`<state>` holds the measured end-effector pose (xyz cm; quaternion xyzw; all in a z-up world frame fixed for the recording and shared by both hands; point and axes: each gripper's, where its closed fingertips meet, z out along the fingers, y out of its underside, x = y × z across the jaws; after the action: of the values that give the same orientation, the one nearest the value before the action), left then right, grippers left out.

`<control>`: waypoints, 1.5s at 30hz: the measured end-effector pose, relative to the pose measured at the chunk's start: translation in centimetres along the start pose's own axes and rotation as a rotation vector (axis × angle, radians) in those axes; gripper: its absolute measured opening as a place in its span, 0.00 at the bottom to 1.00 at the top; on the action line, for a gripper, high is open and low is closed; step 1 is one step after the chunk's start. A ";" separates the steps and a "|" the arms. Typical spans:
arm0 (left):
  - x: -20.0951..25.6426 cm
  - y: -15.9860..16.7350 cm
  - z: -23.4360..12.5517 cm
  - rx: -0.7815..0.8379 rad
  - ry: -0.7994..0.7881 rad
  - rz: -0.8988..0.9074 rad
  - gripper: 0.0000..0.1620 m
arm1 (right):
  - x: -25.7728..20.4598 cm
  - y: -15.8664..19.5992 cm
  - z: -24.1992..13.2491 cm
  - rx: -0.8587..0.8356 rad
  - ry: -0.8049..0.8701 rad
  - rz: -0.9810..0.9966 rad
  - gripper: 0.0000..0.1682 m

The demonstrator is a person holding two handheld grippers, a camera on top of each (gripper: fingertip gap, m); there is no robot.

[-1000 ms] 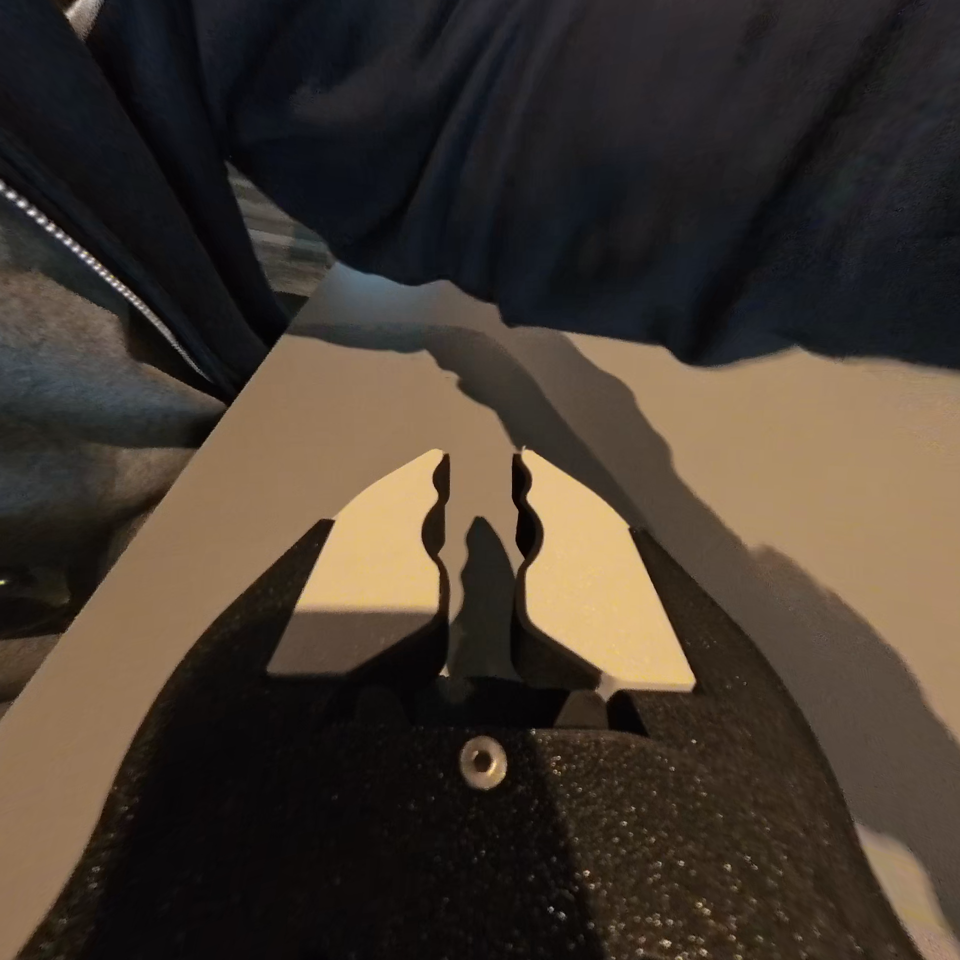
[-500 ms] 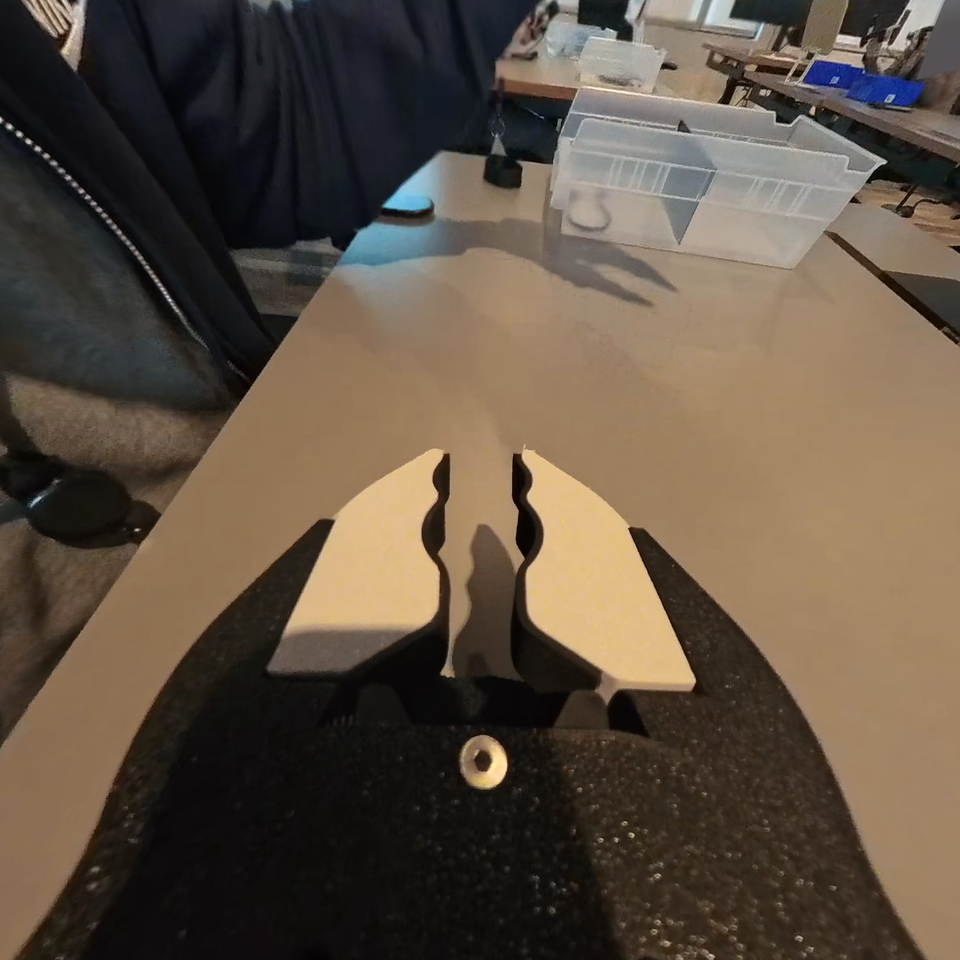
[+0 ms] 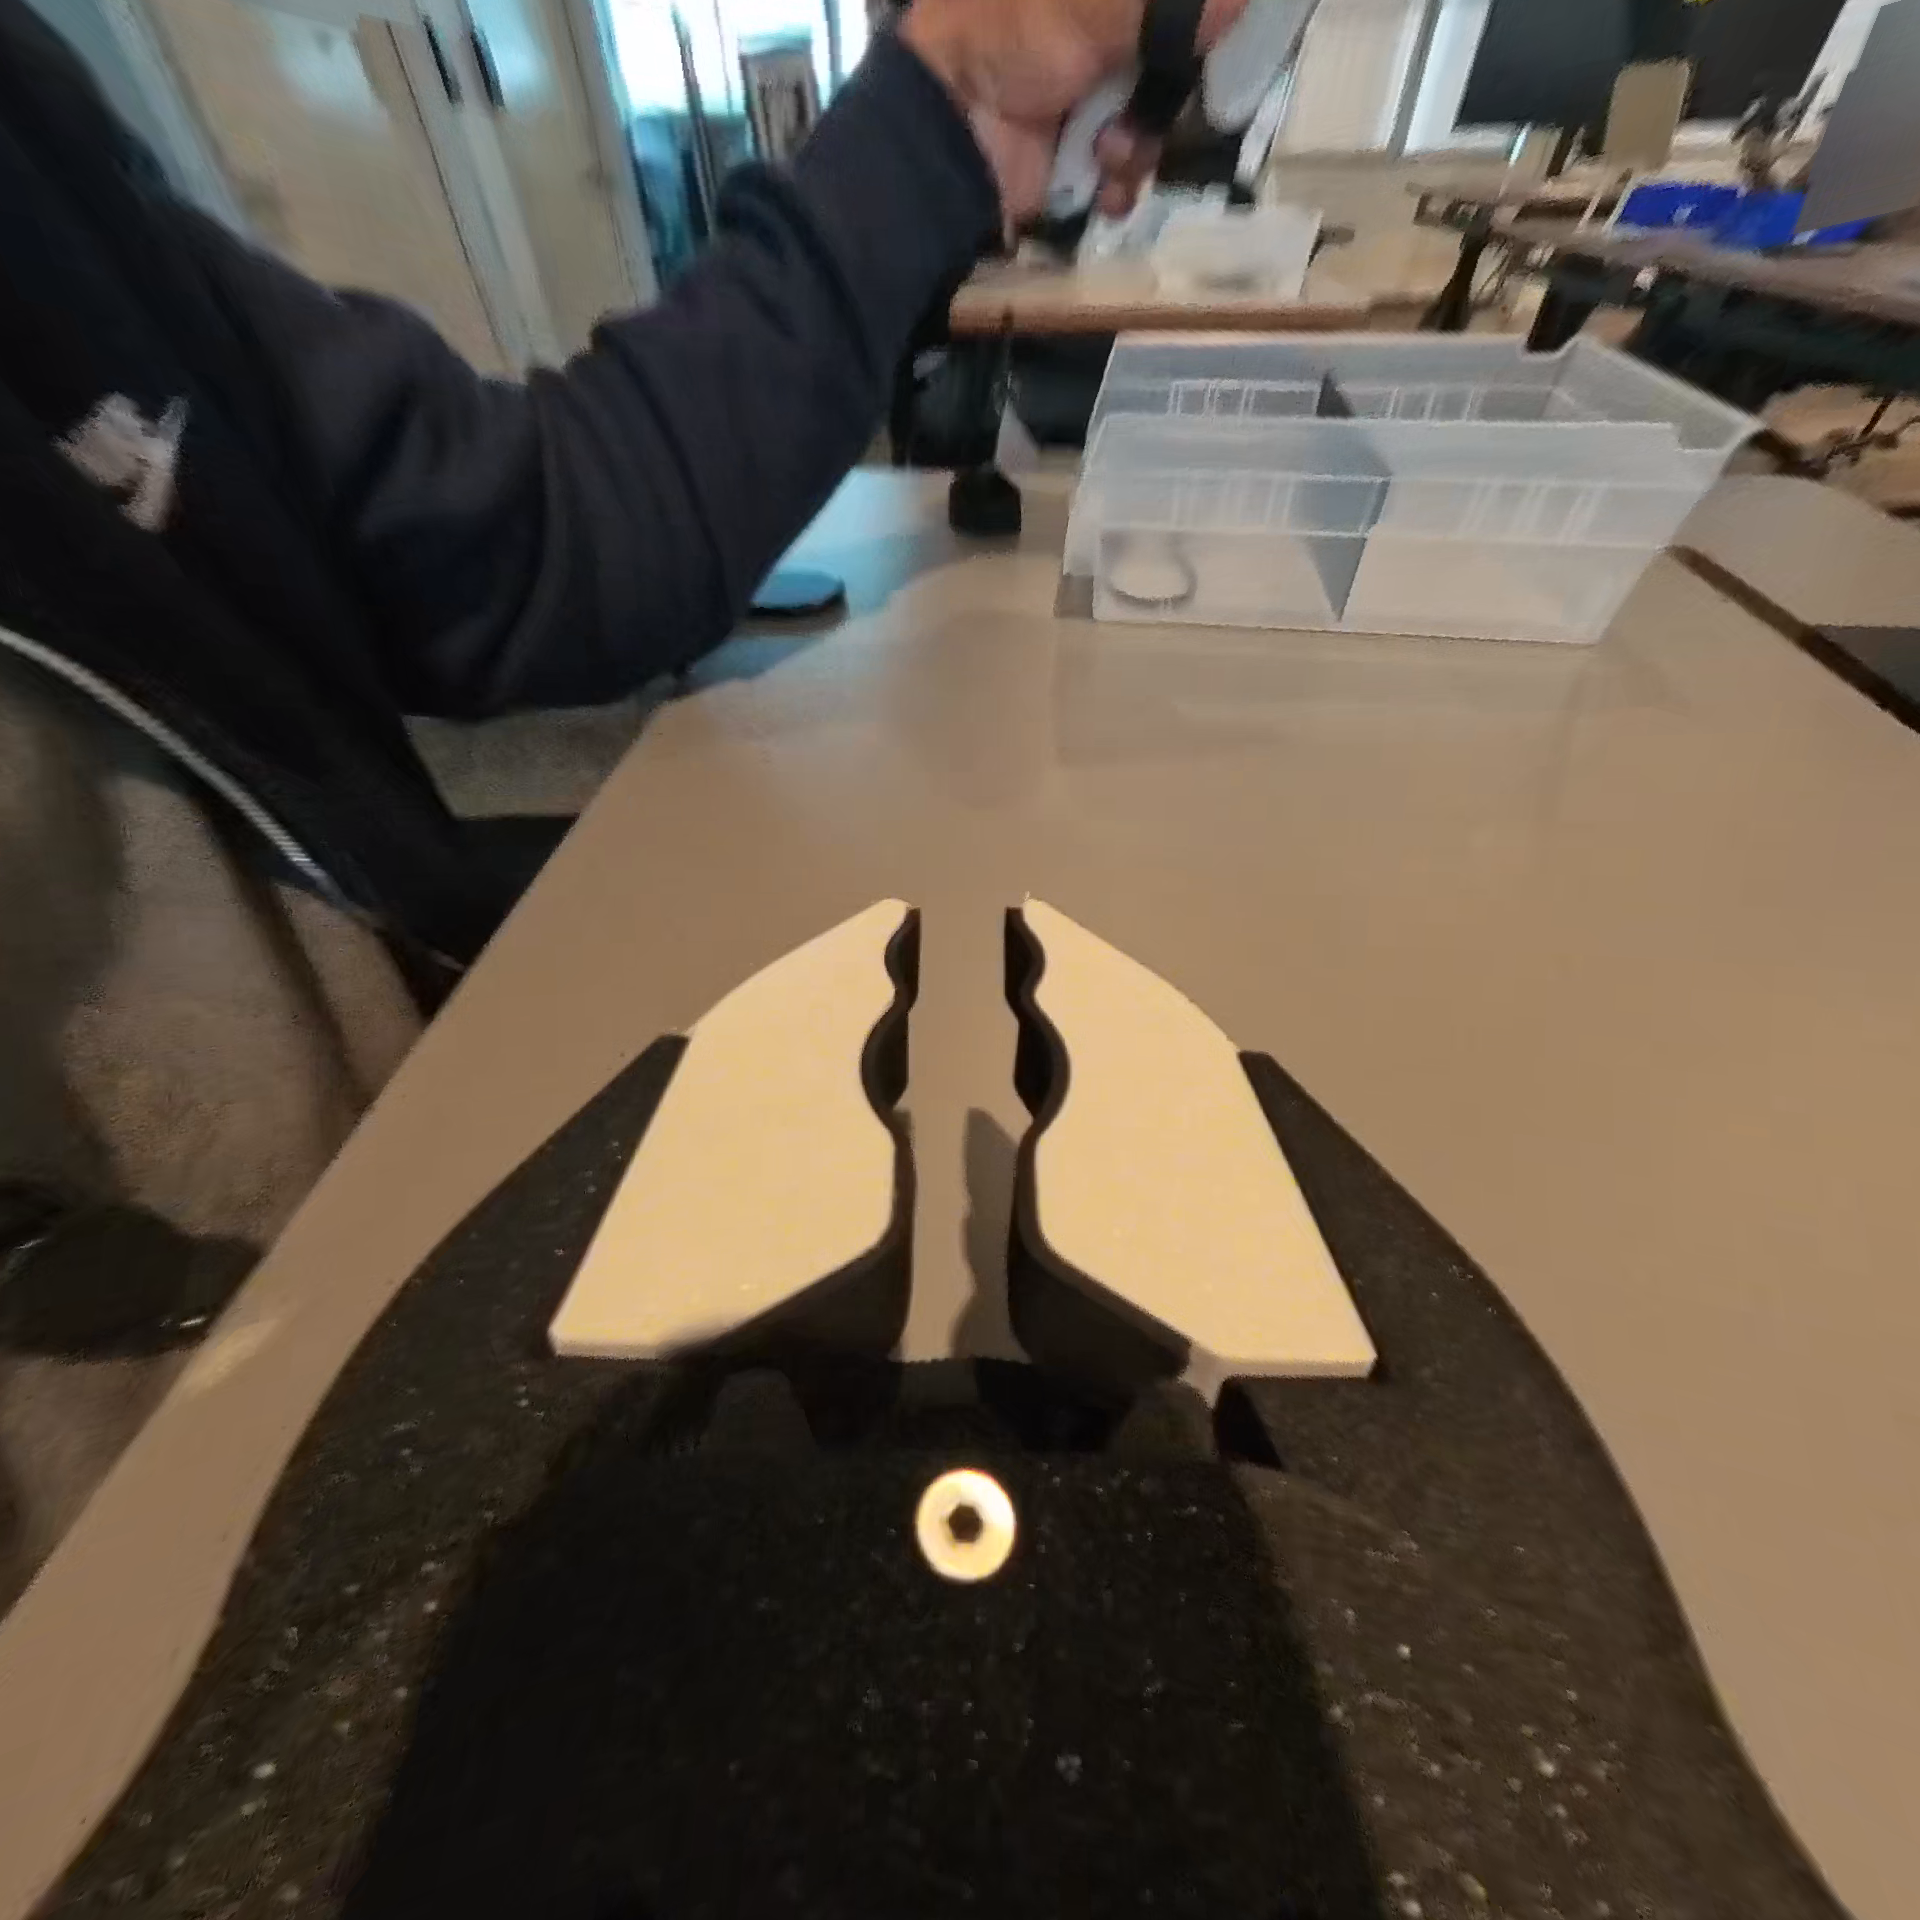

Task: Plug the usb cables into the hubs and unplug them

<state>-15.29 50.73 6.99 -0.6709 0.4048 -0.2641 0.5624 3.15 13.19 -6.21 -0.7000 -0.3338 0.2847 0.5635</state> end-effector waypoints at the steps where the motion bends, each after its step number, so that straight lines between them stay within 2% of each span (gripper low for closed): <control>1: -0.3 -0.9 0.0 0.034 -0.006 0.015 0.22 | 0.8 -0.6 1.8 -0.062 -0.010 -0.038 0.09; 5: -1.8 -3.9 -0.6 0.163 -0.011 0.042 0.22 | 4.1 -4.6 11.4 -0.294 -0.069 -0.220 0.12; 9: -4.7 -5.4 -2.3 0.275 -0.009 -0.030 0.21 | 6.9 -9.7 23.2 -0.390 -0.113 -0.356 0.12; 11: -6.3 -5.6 -3.5 0.335 -0.021 -0.061 0.21 | 8.1 -11.1 28.7 -0.455 -0.127 -0.429 0.12; 14: -8.8 -5.7 -5.5 0.418 -0.047 -0.143 0.21 | 10.3 -10.6 35.6 -0.621 -0.140 -0.534 0.08; 17: -9.9 -5.8 -7.5 0.506 -0.037 -0.191 0.21 | 12.6 -7.5 40.0 -0.830 -0.168 -0.538 0.06; 20: -10.9 -5.2 -8.6 0.517 -0.060 -0.200 0.21 | 12.9 -4.0 42.3 -0.995 -0.231 -0.402 0.12; 23: -11.4 -4.5 -8.9 0.509 -0.060 -0.211 0.21 | 13.9 -1.9 42.5 -1.170 -0.197 -0.395 0.18; 27: -11.6 -4.0 -8.7 0.504 -0.046 -0.229 0.21 | 13.5 -1.2 43.2 -1.228 -0.228 -0.349 0.18; 31: -11.9 -3.4 -8.7 0.486 -0.057 -0.228 0.21 | 14.6 0.4 44.3 -1.276 -0.185 -0.284 0.18; 32: -12.0 -3.3 -8.8 0.488 -0.059 -0.234 0.21 | 14.5 0.7 44.4 -1.274 -0.197 -0.255 0.13; 33: -12.2 -3.2 -8.9 0.492 -0.060 -0.241 0.21 | 14.3 0.7 44.7 -1.257 -0.203 -0.233 0.12; 34: -12.3 -3.2 -9.0 0.499 -0.060 -0.249 0.21 | 14.4 0.7 44.9 -1.247 -0.197 -0.237 0.05; 36: -12.5 -3.1 -9.2 0.510 -0.057 -0.261 0.21 | 14.3 0.7 44.9 -1.236 -0.202 -0.261 0.02; 42: -12.6 -3.1 -9.0 0.510 -0.054 -0.269 0.20 | 14.5 0.4 44.6 -1.219 -0.184 -0.311 0.01; 45: -12.4 -3.4 -9.1 0.513 -0.057 -0.257 0.20 | 14.8 -2.9 44.5 -1.077 -0.123 -0.331 0.01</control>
<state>-28.39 56.33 13.62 -0.5595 0.2203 -0.4081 0.6869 -22.68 51.88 -12.73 -0.8092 -0.5693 0.0223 0.1433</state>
